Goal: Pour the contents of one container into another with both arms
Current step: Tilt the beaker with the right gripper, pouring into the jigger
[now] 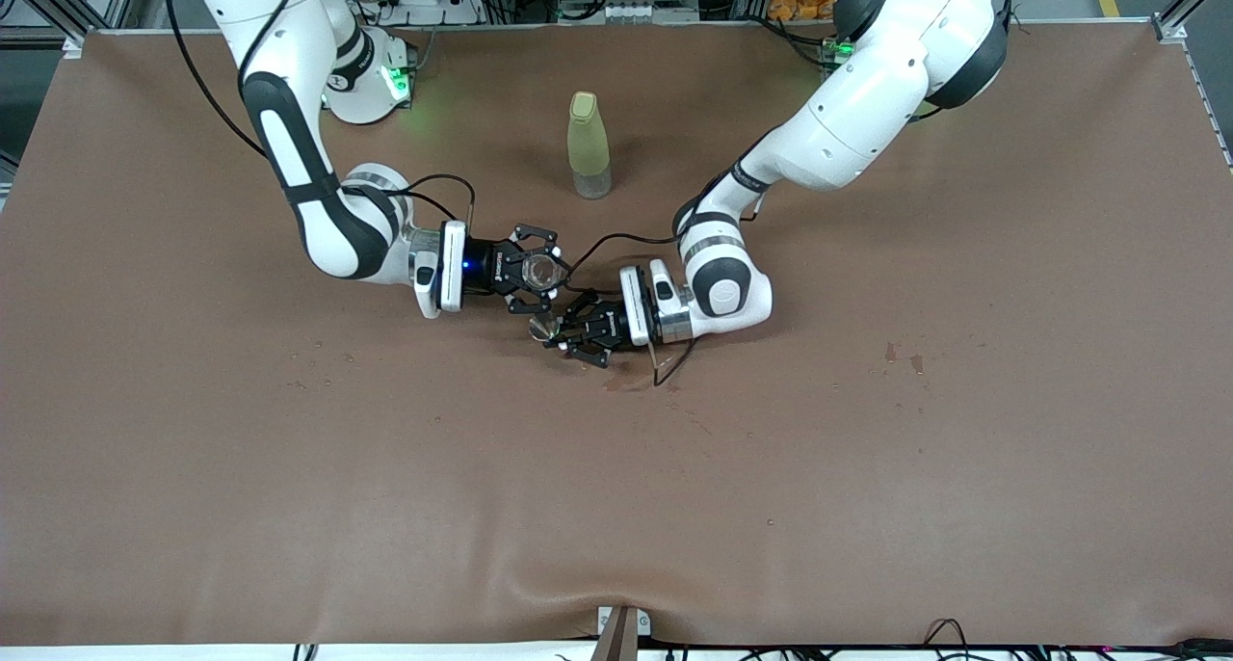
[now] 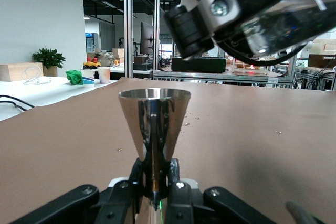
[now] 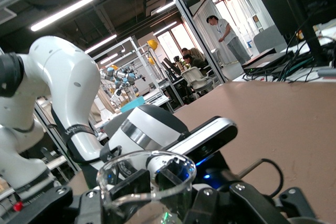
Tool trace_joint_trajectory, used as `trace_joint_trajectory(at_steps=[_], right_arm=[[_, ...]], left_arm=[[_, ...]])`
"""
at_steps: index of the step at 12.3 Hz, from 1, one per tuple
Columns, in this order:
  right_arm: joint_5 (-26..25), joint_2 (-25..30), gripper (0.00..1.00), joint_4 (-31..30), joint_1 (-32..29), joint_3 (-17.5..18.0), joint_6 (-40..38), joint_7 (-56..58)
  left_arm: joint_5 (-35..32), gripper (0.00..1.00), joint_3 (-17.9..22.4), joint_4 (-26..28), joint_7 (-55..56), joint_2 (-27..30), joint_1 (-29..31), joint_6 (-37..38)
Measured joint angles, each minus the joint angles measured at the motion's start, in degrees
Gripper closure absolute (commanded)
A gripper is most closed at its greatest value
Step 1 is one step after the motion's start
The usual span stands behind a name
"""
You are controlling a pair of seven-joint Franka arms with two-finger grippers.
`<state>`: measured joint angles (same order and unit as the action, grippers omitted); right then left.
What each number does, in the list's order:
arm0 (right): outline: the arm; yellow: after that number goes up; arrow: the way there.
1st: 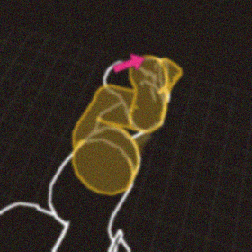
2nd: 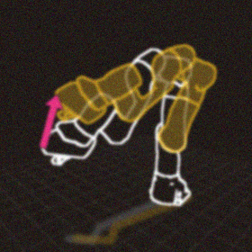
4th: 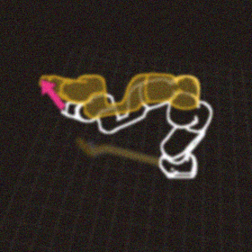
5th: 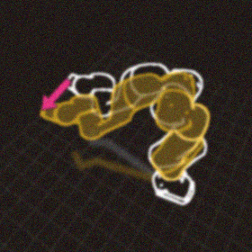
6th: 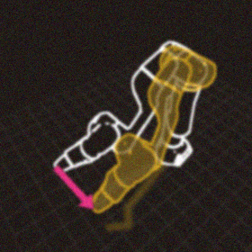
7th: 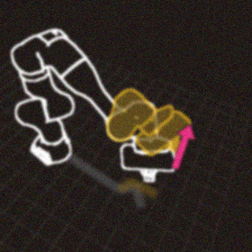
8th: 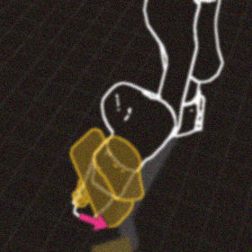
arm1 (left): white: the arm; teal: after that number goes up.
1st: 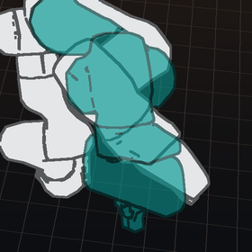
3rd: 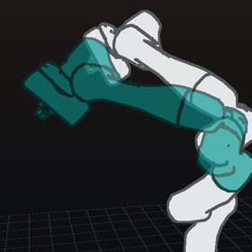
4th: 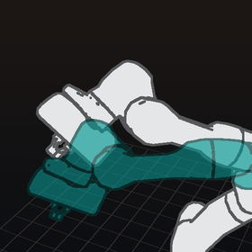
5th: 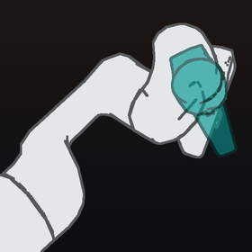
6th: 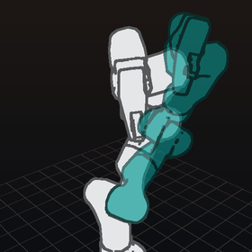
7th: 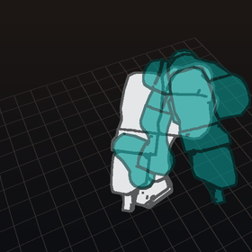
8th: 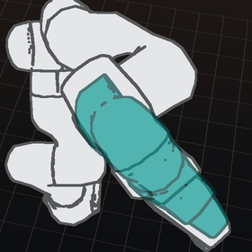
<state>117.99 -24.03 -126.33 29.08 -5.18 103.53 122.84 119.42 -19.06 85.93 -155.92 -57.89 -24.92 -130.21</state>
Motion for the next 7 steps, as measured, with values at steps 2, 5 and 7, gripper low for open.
trace_joint_trajectory(at_steps=[2,5,7], right_arm=[[0.00,0.61,1.00,-0.58,0.41,0.06,-0.15,-4.18],[0.00,1.50,1.00,-1.28,0.94,0.07,-0.15,-9.02],[0.00,1.78,1.00,-1.86,0.95,0.06,-0.15,-12.86]], left_arm=[[0.00,1.00,0.00,0.00,0.00,0.00,0.01,0.00],[0.00,1.00,0.03,-0.03,-0.10,0.00,0.13,0.00],[0.00,1.00,0.09,-0.02,-0.46,0.00,0.80,0.05]])
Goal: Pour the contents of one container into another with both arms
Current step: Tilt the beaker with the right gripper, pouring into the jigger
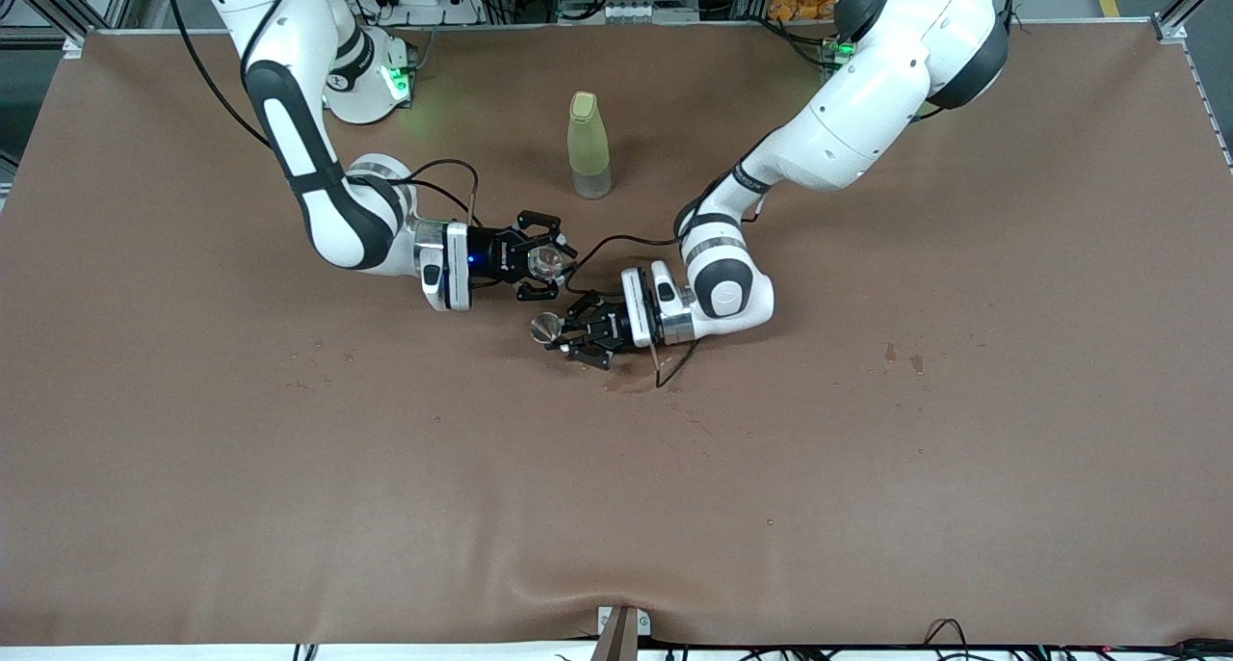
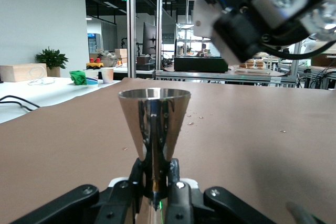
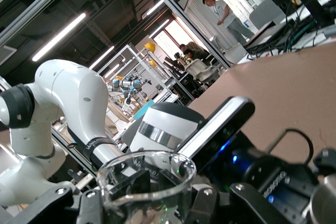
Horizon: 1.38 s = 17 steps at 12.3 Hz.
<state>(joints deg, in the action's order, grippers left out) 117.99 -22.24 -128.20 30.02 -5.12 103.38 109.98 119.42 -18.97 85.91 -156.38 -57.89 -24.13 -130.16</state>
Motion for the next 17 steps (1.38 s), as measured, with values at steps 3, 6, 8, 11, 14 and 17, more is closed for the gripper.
trace_joint_trajectory(at_steps=[3,6,8,11,14,17], right_arm=[[0.00,0.67,1.00,-0.41,0.00,0.00,0.00,-4.59],[0.00,0.99,1.00,-0.49,0.00,0.00,0.00,-6.27],[0.00,1.00,1.00,-0.52,0.00,0.01,0.00,-8.78],[0.00,1.01,1.00,-0.54,0.00,0.01,0.00,-12.00],[0.00,1.01,1.00,-0.55,0.00,0.01,0.00,-15.78],[0.00,1.01,1.00,-0.57,0.00,0.01,0.00,-19.36]], left_arm=[[0.00,1.00,0.04,0.37,-0.20,0.00,0.44,0.92],[0.00,1.00,0.03,0.86,-0.39,0.00,0.28,1.05],[0.00,1.00,0.03,1.74,-0.71,0.00,0.25,1.12],[0.00,1.00,-0.07,2.39,-0.71,0.00,0.24,1.26],[0.00,1.00,-0.18,3.00,-0.72,0.00,0.23,1.53],[0.00,1.00,-0.20,3.31,-0.72,0.01,0.23,2.72]])
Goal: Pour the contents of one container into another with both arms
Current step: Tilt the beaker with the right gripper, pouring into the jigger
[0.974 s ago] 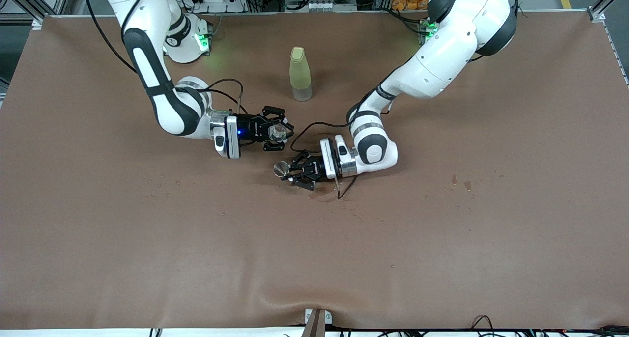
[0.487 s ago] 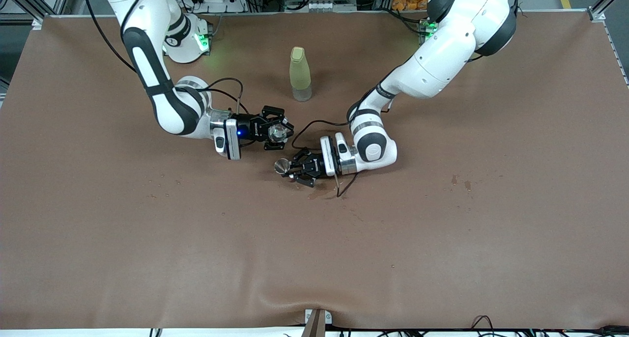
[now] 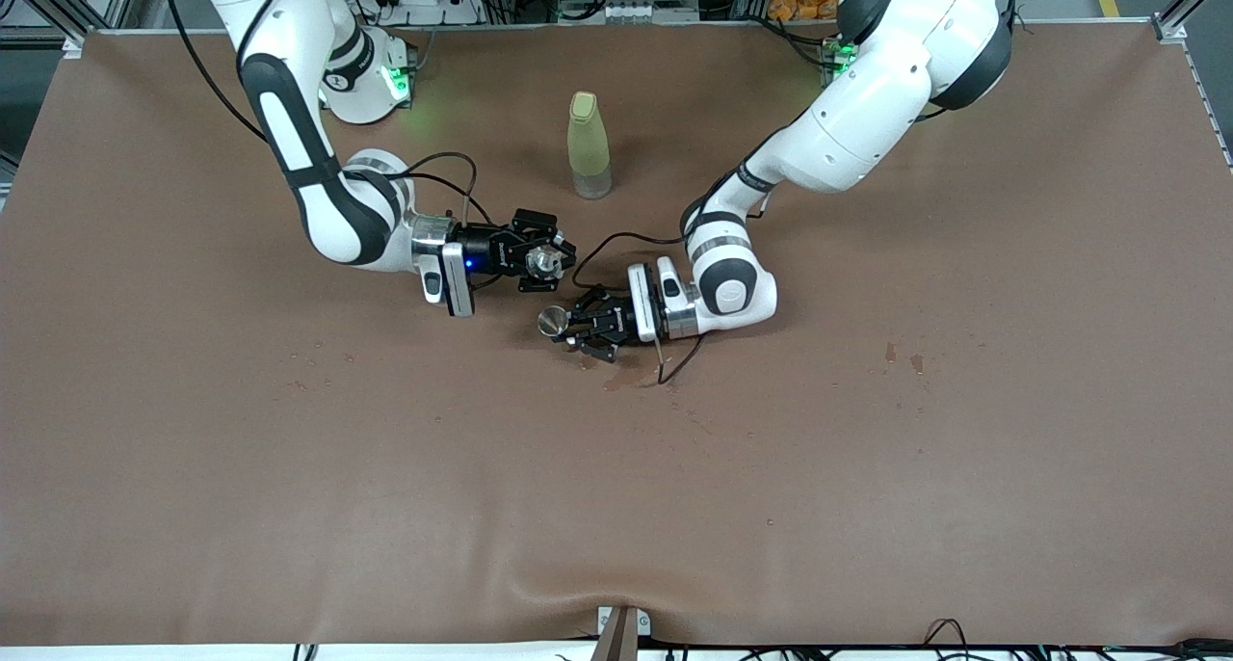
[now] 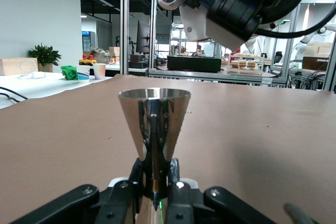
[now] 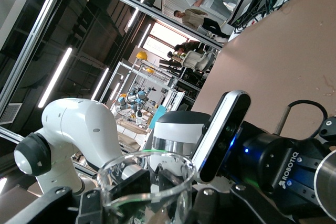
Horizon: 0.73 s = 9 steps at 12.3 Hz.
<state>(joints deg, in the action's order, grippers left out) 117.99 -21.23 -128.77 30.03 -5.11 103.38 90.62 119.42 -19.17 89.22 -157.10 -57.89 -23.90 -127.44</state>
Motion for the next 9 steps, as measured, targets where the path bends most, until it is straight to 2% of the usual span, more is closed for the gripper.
trace_joint_trajectory(at_steps=[9], right_arm=[[0.00,0.12,1.00,0.06,0.11,0.21,0.00,-9.75]], left_arm=[[0.00,1.00,-0.01,0.57,-0.32,0.06,0.26,1.81]])
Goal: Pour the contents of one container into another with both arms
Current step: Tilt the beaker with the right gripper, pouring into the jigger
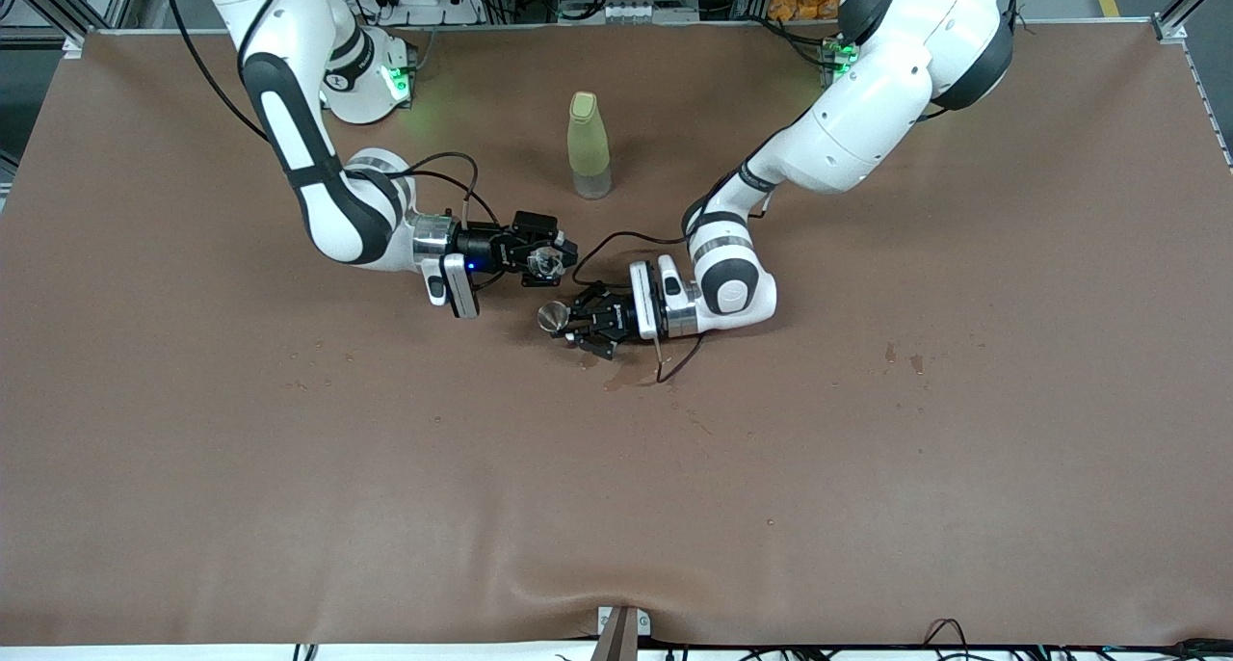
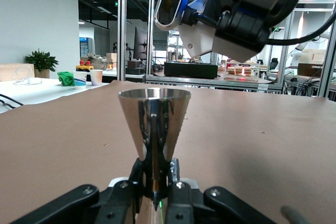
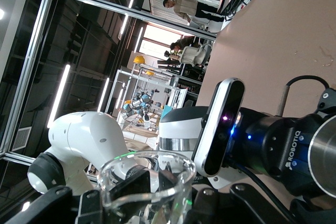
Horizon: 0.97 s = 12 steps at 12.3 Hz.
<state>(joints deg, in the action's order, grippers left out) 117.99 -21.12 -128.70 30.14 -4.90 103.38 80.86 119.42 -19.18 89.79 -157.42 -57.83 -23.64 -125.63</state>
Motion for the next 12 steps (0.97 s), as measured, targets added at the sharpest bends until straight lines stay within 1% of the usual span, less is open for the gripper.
trace_joint_trajectory(at_steps=[8,9,12], right_arm=[[0.00,0.21,1.00,0.63,0.02,0.07,0.00,-10.41],[0.00,0.24,1.00,0.73,0.02,0.07,0.00,-11.83],[0.00,0.28,1.00,0.93,0.03,0.07,0.00,-14.42]], left_arm=[[0.00,1.00,-0.05,1.93,-0.35,0.84,0.07,0.03],[0.00,1.00,-0.39,2.30,-0.35,1.05,0.53,0.04],[0.00,1.00,-3.34,4.87,-0.42,2.53,3.92,0.05]])
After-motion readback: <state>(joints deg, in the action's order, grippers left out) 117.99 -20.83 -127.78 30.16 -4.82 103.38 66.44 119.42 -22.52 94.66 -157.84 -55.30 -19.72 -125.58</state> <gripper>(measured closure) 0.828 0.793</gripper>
